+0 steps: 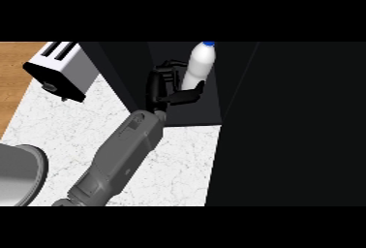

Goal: Pick up the bottled water, place it into the cabinet and close the cabinet

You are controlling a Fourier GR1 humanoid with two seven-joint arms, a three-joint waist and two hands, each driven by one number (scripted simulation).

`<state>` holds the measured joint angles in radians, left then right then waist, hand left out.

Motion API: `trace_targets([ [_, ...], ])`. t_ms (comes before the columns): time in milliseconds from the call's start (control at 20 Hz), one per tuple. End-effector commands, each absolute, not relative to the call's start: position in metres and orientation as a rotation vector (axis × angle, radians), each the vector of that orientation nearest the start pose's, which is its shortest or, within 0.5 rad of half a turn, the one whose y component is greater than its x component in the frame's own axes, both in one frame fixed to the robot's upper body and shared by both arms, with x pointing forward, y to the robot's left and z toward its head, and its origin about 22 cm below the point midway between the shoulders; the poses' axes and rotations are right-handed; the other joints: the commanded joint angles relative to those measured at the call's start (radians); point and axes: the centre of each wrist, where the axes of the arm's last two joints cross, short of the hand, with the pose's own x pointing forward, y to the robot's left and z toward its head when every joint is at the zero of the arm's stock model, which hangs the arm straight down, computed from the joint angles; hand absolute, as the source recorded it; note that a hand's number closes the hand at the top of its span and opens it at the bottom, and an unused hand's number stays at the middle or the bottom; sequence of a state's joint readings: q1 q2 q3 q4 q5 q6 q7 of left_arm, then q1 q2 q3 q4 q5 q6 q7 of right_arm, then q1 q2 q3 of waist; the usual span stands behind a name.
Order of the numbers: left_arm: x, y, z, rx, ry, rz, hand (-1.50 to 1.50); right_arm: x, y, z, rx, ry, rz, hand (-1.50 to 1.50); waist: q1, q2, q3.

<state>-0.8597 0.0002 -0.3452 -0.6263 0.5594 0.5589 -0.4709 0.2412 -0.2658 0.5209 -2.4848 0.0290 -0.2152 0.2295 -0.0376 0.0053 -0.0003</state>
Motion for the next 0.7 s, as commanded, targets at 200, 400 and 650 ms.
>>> trace_targets([
  [200, 0.407, 0.089, 0.015, 0.224, -1.742, 0.077, 1.50, 0.093, -0.193, 0.174, 0.274, -1.972, 0.195, -1.50, -0.008, 0.004, 0.000],
  [400, 0.409, 0.098, 0.005, 0.319, -1.752, 0.062, 1.50, 0.096, -0.197, 0.168, 0.249, -1.966, 0.240, -1.50, -0.026, 0.011, 0.000],
  [650, 0.413, 0.100, 0.005, 0.388, -1.779, 0.019, 1.50, 0.107, -0.196, 0.162, 0.256, -1.970, 0.249, -1.50, -0.028, 0.014, 0.000],
])
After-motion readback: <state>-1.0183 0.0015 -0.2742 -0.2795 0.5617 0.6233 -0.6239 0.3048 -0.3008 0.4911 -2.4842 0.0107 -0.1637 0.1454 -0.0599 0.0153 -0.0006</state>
